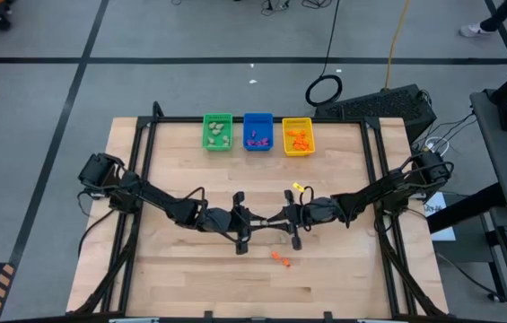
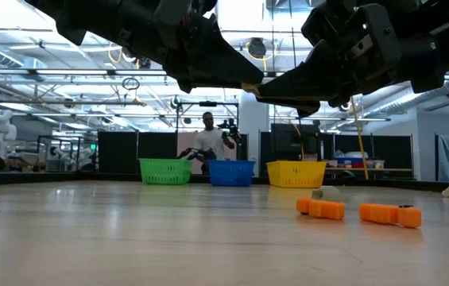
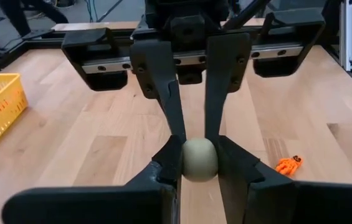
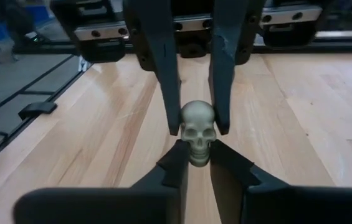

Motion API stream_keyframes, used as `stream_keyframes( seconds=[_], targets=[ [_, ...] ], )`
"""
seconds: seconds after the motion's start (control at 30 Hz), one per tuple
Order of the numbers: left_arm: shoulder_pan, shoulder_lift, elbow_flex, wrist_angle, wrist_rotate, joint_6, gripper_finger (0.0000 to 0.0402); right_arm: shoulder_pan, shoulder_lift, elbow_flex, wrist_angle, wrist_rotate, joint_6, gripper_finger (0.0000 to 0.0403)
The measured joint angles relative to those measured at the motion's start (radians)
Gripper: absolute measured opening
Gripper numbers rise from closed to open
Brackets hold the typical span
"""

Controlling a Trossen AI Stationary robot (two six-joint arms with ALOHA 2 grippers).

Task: Sort Halloween decoration
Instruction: Put the gray skull toy into the green bin

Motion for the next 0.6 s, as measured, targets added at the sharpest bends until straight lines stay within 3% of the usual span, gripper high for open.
stream_keyframes(
  seconds=[0.37,0.6],
  targets=[
    [0.0,0.0,0.0,-0.003,0.0,0.0,0.0061,-0.001,-0.01,0.0,-0.105,0.023,0.075,0.0173],
    [-0.001,-0.001,0.0,-0.003,0.001,0.0,0.0061,-0.001,-0.066,0.0,-0.247,0.027,0.101,0.0212]
  ],
)
